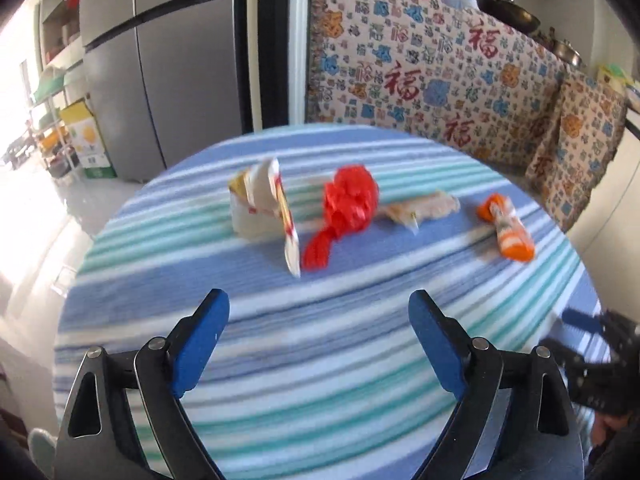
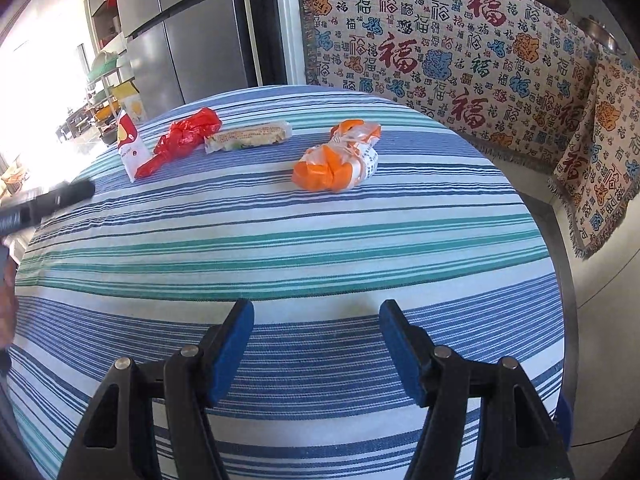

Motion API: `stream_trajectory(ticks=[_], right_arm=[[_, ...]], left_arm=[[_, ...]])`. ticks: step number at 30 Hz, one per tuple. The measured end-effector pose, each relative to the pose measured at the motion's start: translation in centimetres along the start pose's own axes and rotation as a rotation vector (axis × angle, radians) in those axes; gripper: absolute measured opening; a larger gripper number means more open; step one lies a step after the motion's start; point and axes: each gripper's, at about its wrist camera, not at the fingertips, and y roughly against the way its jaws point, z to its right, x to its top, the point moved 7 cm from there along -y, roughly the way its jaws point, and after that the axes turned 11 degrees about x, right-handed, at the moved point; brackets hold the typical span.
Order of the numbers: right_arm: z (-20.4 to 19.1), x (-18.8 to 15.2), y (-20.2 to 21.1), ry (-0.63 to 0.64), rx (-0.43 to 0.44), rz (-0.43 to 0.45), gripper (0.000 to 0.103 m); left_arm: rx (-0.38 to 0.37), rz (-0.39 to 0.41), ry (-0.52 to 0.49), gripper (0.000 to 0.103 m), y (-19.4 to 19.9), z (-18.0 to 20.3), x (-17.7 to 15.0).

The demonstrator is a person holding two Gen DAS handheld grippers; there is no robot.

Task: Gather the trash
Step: 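Move both open tools back over the remaining trash on the table, then grasp the white-red paper cup with the left tool while the right tool grasps the orange bag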

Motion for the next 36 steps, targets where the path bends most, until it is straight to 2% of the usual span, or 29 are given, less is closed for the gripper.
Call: stream_trajectory(ticks=[1, 2, 4, 6, 10, 14, 16, 17, 19, 20, 21, 24, 25, 29, 31, 32, 33, 34, 36], right_arm=[[0.1, -0.1, -0.1, -0.001, 0.0, -0.004, 0.067], [0.1, -0.1, 0.0, 0.004, -0.003, -0.002, 0.067], [0.1, 0.0, 0.0, 0.008, -0.004, -0.004, 0.067], [0.1, 0.1, 0.3, 0.008, -0.001, 0.002, 0.067], [0.4, 0.5, 0.8, 0.01, 0.003, 0.014, 0.067], [0.3, 0.7, 1.2, 0.017, 0.015, 0.021, 0.067], [0.1, 0.8, 1.3, 0.02, 0.017, 0.024, 0.067], [0.0, 0.8, 1.4, 0.02, 0.02, 0.025, 0.067], [-0.2, 0.7, 1.4, 0.02, 0.021, 0.026, 0.067], [-0.3, 0.6, 1.3, 0.02, 0.02, 0.025, 0.067], [-0.4, 0.5, 1.2, 0.02, 0.018, 0.021, 0.067], [-0.7, 0.0, 0.9, 0.028, 0.012, 0.006, 0.067], [-0.8, -0.1, 0.8, 0.032, 0.008, 0.002, 0.067], [-0.9, -0.4, 0.2, 0.049, -0.005, -0.011, 0.067], [-1.0, -0.3, 0.1, 0.06, -0.007, -0.013, 0.068], [-1.0, -0.2, 0.0, 0.058, -0.004, -0.013, 0.068], [-0.9, -0.1, 0.0, 0.054, 0.0, -0.012, 0.068], [-0.9, -0.1, 0.1, 0.051, 0.003, -0.012, 0.068], [-0.8, 0.0, 0.2, 0.048, 0.009, -0.012, 0.068]], left_arm=[[0.01, 0.002, 0.0, 0.09, -0.9, 0.1, 1.2], [0.01, -0.005, 0.006, 0.081, -1.9, 0.1, 2.3], [0.001, -0.034, 0.026, 0.059, -4.0, 0.2, 3.3], [0.001, -0.059, 0.046, 0.004, -5.5, -0.2, 3.2], [-0.048, -0.072, 0.113, 0.006, -3.6, -2.2, 1.1], [-0.081, -0.131, 0.109, 0.006, -0.3, -4.9, -4.1], [-0.066, -0.177, 0.099, 0.009, 0.2, -6.1, -6.6], [-0.057, -0.199, 0.089, 0.015, 0.4, -6.6, -7.9], [-0.042, -0.215, 0.061, 0.039, 0.3, -6.8, -8.6], [-0.029, -0.205, 0.042, 0.062, 0.2, -6.8, -8.4], [-0.02, -0.184, 0.03, 0.077, 0.3, -6.8, -7.8], [-0.043, -0.077, -0.005, 0.092, 0.2, -5.7, -3.8], [-0.044, -0.055, -0.016, 0.093, 0.0, -5.0, -2.3], [-0.065, -0.043, -0.065, 0.092, -2.4, -2.0, 2.4], [-0.064, -0.045, -0.07, 0.082, -3.8, -0.7, 3.5], [-0.071, -0.048, -0.07, 0.061, -4.4, -0.2, 3.6], [-0.088, -0.067, -0.075, 0.023, -5.1, 0.2, 3.6], [-0.101, -0.091, -0.074, 0.004, -5.8, 0.6, 3.2], [-0.115, -0.104, -0.024, 0.005, -5.8, -0.2, 2.0]])
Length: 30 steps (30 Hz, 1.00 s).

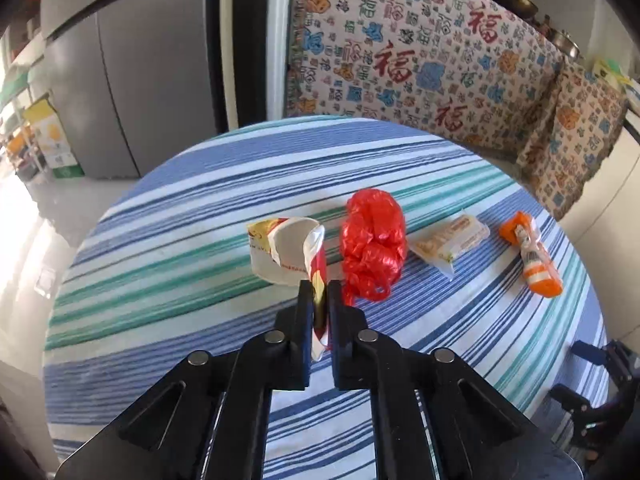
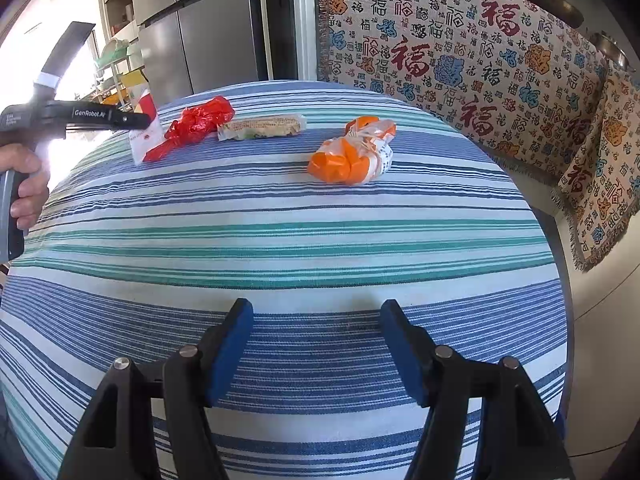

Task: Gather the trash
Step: 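Grasp the white-red paper cup with the left tool while the right tool grasps the orange bag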

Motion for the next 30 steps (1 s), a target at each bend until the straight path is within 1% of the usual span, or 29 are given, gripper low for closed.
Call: stream_trajectory(ticks=[2, 4, 6, 7, 9, 10, 11, 12, 13, 15, 16, 19, 21, 22, 24, 26, 28, 29, 30], right_arm=[[0.0, 0.1, 0.3, 0.002, 0.005, 0.003, 0.068], [0.1, 0.2, 0.6, 0.006, 0.009, 0.009, 0.068], [0.1, 0.2, 0.9, 0.009, 0.013, 0.011, 0.068], [0.1, 0.1, 0.9, 0.009, 0.015, 0.012, 0.068], [0.0, 0.1, 1.0, 0.008, 0.017, 0.012, 0.068], [0.0, 0.1, 1.0, 0.008, 0.016, 0.012, 0.068], [-0.1, 0.1, 1.0, 0.009, 0.015, 0.013, 0.068], [-0.1, 0.1, 1.0, 0.011, 0.015, 0.012, 0.068], [-0.2, 0.0, 1.0, 0.013, 0.014, 0.012, 0.068], [-0.3, -0.2, 0.9, 0.017, 0.01, 0.009, 0.068], [-0.4, -0.2, 0.8, 0.019, 0.008, 0.006, 0.068], [-0.5, -0.5, 0.6, 0.022, 0.005, -0.003, 0.068], [-0.6, -0.6, 0.4, 0.027, 0.003, -0.007, 0.068], [-0.7, -0.5, 0.4, 0.029, 0.002, -0.007, 0.068], [-0.6, -0.3, 0.4, 0.027, 0.004, -0.002, 0.068], [-0.1, 0.2, 1.0, 0.01, 0.005, 0.017, 0.068], [1.3, 1.4, 2.0, -0.042, 0.016, 0.063, 0.068], [2.4, 2.3, 2.5, -0.076, 0.009, 0.098, 0.068], [3.5, 3.1, 2.7, -0.112, -0.001, 0.115, 0.069]], left_arm=[[-0.026, 0.005, 0.05, 0.005, 1.3, -1.4, -1.2], [-0.063, -0.007, 0.103, 0.005, 3.0, -2.8, -3.2], [-0.107, -0.037, 0.164, 0.006, 4.7, -4.7, -5.8], [-0.125, -0.062, 0.196, 0.007, 5.0, -5.5, -7.0], [-0.154, -0.136, 0.251, 0.012, 5.3, -6.8, -9.7], [-0.159, -0.171, 0.263, 0.014, 5.2, -7.1, -10.9], [-0.163, -0.211, 0.261, 0.021, 5.2, -7.3, -12.2], [-0.171, -0.2, 0.249, 0.028, 5.8, -7.3, -12.8], [-0.16, -0.202, 0.225, 0.034, 6.3, -7.1, -13.3], [-0.125, -0.2, 0.156, 0.074, 7.7, -7.0, -13.7], [-0.11, -0.184, 0.114, 0.079, 8.5, -6.9, -13.8], [-0.041, -0.108, 0.016, 0.084, 10.7, -7.7, -12.6], [0.003, -0.037, -0.011, 0.097, 11.5, -8.2, -11.0], [0.016, -0.017, -0.022, 0.099, 11.3, -8.3, -10.2], [0.022, -0.019, -0.08, 0.099, 9.7, -7.8, -9.0], [0.044, -0.047, -0.151, 0.099, 7.4, -7.2, -8.8], [0.059, -0.079, -0.198, 0.098, 5.2, -6.8, -9.3], [0.062, -0.093, -0.205, 0.098, 4.3, -6.7, -9.5], [0.065, -0.097, -0.205, 0.097, 4.0, -6.6, -9.8]])
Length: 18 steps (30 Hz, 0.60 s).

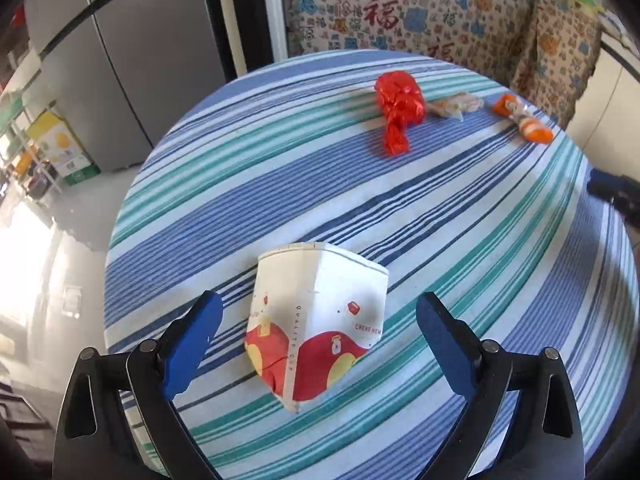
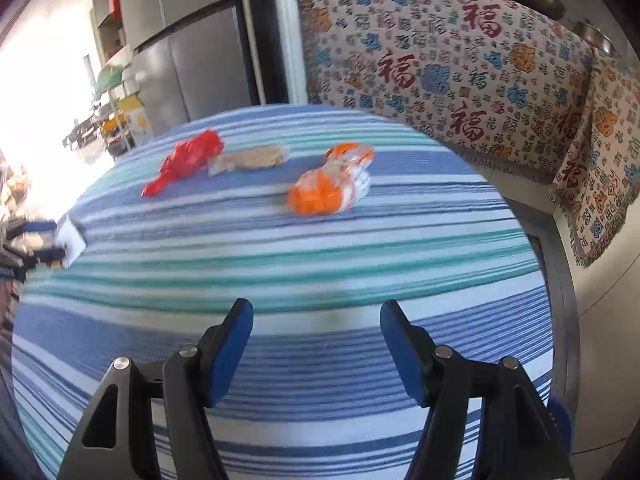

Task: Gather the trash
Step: 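Grasp the white-red paper cup with the left tool while the right tool grasps the orange bag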

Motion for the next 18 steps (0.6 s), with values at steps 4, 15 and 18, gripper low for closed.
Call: stream_trajectory(ticks=[4, 15, 18], right_arm=[[0.9, 3.5, -1.5, -0.103, 0.078, 0.007, 0.075], [-0.2, 4.9, -8.0, -0.064, 0.045, -0.167, 0.053], [-1.9, 2.4, -4.0, 0.014, 0.072, -0.169, 0.053]], left_arm=[[-0.014, 0.016, -0.001, 0.094, -0.2, 0.6, -0.2], [-0.022, 0.037, -0.006, 0.038, 1.6, 2.5, -0.5], [-0.101, 0.035, 0.048, 0.016, 3.3, 4.5, -0.6]])
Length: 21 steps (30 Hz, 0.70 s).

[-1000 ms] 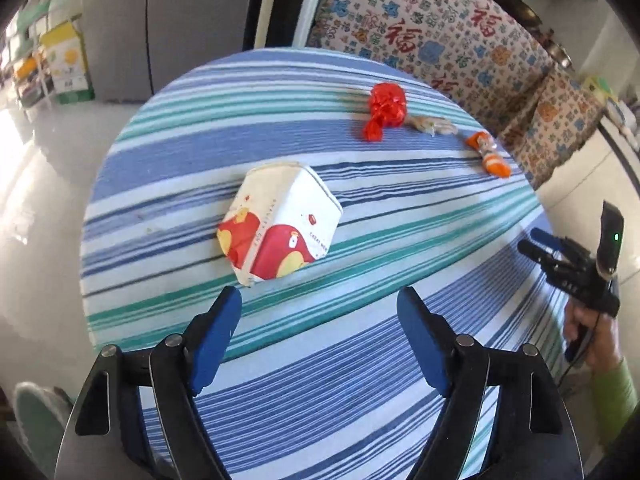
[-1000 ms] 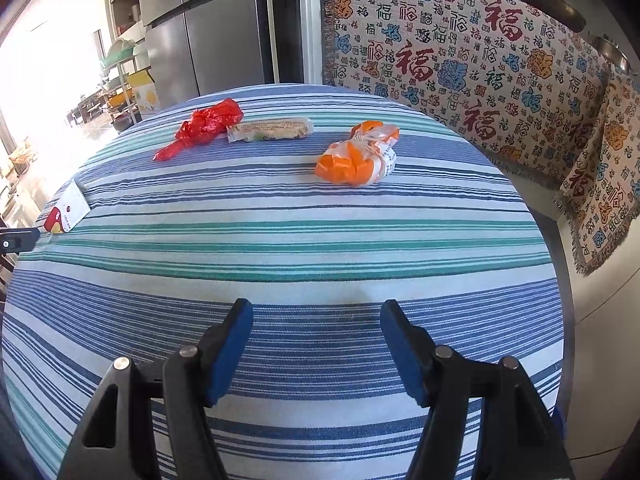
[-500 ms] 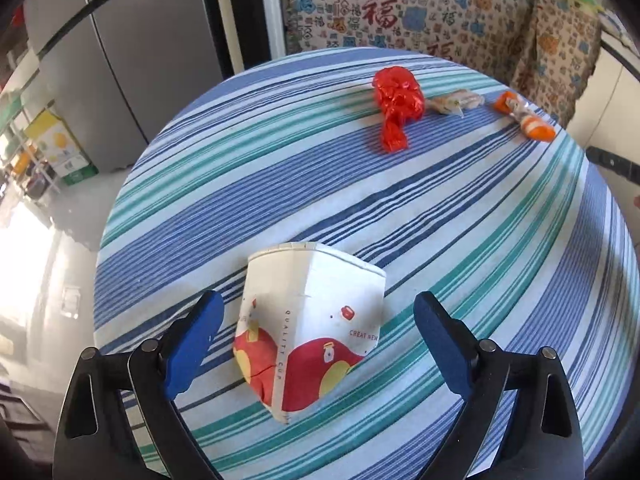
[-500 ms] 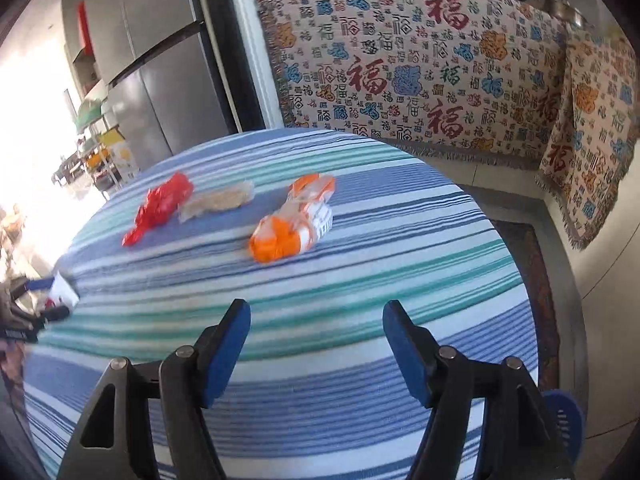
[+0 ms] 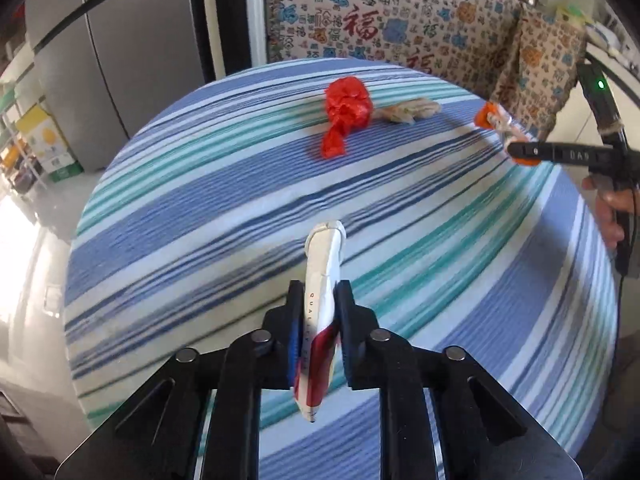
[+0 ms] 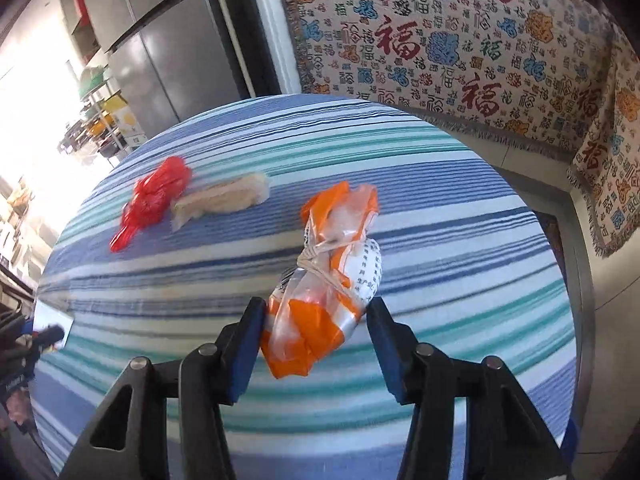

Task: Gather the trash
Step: 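Grasp the white-red paper cup with the left tool while the right tool grasps the orange bag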

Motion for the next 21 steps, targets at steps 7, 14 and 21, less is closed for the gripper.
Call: stream_trajectory(ticks=[7, 14, 21], right_arm=[[-2.3, -7.8, 3.6, 0.121, 0.029, -0.099, 0.056], [-0.1, -9.5, 4.5, 0.078, 0.041, -0.09, 0.066], [-1.1, -8.3, 6.2, 0.097, 0.075, -0.045, 0.067]], left_arm=[[-0.073, 0.022, 0.008, 0.021, 1.8, 9.8, 0.6], [-0.013, 0.023, 0.0, 0.057, 0.1, 13.1, 0.5], [-0.033, 0.022, -0.051, 0.067, 1.7, 13.3, 0.0]])
